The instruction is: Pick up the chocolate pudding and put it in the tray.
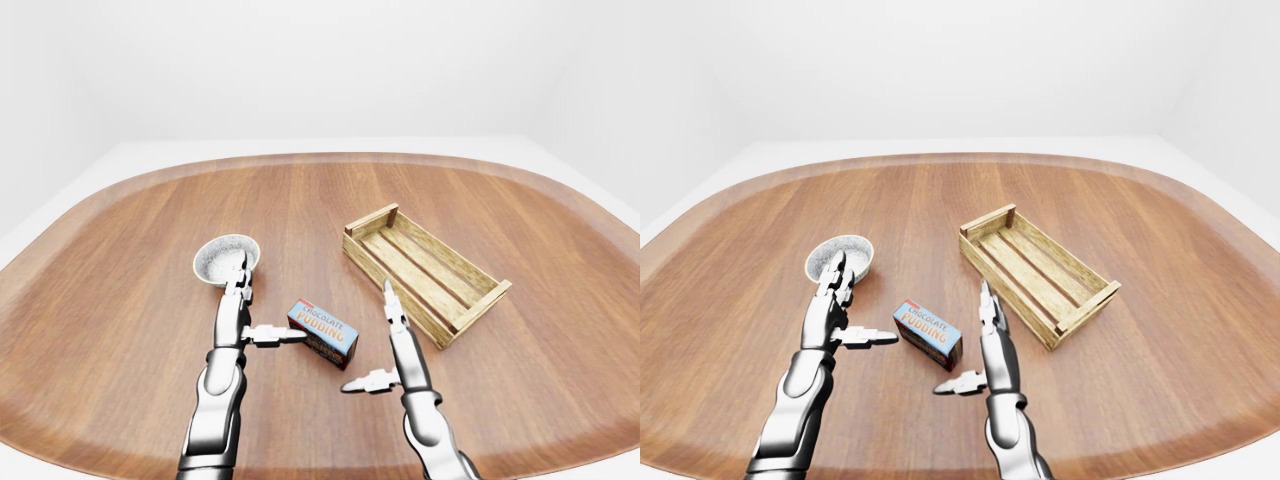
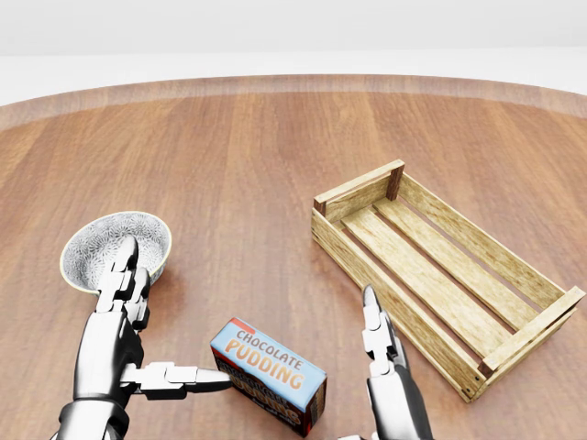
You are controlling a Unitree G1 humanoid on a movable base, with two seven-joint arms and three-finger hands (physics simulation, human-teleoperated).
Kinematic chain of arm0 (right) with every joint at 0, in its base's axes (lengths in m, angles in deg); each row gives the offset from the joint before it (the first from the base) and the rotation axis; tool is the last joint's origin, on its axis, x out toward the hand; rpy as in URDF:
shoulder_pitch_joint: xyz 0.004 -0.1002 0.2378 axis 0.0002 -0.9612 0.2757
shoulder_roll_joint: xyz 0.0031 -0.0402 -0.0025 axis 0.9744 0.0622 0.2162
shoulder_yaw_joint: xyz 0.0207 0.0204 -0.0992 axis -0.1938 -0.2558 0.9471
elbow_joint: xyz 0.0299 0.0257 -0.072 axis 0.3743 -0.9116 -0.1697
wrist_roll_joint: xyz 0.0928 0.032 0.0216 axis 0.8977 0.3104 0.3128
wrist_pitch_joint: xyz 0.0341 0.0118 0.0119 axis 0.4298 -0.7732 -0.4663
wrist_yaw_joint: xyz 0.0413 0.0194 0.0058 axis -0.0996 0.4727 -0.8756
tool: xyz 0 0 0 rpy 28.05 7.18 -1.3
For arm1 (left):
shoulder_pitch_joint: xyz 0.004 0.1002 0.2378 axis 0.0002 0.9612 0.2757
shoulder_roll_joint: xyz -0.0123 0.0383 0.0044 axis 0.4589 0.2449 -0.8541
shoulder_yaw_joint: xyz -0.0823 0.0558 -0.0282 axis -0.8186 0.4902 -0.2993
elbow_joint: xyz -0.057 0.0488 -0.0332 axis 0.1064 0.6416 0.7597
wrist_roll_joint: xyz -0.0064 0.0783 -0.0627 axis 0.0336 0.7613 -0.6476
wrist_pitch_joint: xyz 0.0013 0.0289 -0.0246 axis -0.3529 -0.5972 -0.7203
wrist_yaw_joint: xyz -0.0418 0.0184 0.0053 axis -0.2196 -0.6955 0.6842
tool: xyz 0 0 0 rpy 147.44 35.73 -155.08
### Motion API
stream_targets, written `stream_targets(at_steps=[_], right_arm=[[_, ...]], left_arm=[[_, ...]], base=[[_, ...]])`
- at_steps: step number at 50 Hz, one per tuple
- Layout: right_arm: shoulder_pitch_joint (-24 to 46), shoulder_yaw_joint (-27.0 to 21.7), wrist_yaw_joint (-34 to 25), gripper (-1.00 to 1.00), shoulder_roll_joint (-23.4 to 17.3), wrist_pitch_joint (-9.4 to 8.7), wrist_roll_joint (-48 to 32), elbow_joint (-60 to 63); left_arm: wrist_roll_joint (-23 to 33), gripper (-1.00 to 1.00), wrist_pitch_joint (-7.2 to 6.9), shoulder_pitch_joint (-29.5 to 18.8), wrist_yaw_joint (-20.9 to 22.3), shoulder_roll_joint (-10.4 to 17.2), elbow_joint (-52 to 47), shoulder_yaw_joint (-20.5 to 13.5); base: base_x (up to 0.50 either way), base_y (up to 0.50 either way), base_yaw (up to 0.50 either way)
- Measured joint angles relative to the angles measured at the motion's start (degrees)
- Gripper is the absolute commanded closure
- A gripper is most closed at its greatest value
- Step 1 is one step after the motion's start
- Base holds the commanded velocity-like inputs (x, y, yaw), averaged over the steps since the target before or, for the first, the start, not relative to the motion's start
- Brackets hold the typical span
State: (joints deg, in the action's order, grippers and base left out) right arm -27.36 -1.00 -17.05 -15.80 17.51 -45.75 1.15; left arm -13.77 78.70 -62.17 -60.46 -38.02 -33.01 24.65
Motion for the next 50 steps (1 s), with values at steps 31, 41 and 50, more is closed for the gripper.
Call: stream_targets(at_steps=[31,41,50], right_arm=[[4.8,2.2,-0.6,-1.0,2.0,0.0,2.3,-10.1],[7.5,0.7,-3.4,-1.0,3.3,0.0,6.6,-13.6],[9.6,-0.5,-4.9,-1.0,4.3,0.0,9.0,-16.7]], left_arm=[[0.0,-1.0,0.26,0.1,0.2,0.0,0.3,0.0],[0.0,-1.0,0.05,0.0,0.2,0.0,0.2,0.0],[0.0,-1.0,-0.11,-0.2,0.2,0.0,0.2,0.0]], base=[[0.0,0.0,0.0],[0.0,0.0,0.0],[0.0,0.0,0.0]])
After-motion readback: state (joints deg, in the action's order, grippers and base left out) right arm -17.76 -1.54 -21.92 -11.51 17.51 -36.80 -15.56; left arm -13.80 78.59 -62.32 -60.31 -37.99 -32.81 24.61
